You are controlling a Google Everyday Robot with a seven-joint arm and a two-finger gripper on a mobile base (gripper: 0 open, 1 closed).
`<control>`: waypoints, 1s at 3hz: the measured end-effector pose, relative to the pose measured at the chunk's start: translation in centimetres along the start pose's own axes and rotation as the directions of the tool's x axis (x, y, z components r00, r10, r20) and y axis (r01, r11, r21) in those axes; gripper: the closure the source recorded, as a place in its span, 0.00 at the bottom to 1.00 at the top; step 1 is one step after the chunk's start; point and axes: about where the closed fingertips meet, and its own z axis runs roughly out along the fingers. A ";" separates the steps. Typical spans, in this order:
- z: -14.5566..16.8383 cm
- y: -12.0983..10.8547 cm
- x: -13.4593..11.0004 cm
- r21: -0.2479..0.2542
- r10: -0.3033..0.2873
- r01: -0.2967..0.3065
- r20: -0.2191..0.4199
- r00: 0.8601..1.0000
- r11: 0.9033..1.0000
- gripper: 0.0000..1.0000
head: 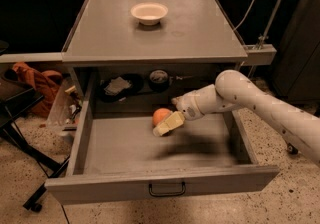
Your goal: Place orange into top drawer
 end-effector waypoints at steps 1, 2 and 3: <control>-4.1 0.3 -0.5 -0.038 -0.023 0.024 0.032 0.999 0.999 0.00; -7.9 1.6 -0.8 -0.077 -0.039 0.040 0.012 0.999 0.996 0.00; -11.4 3.0 -0.8 -0.083 -0.036 0.034 -0.026 0.999 0.996 0.00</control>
Offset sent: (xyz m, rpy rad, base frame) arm -0.0412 -0.0884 0.0957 0.0240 0.0141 0.1257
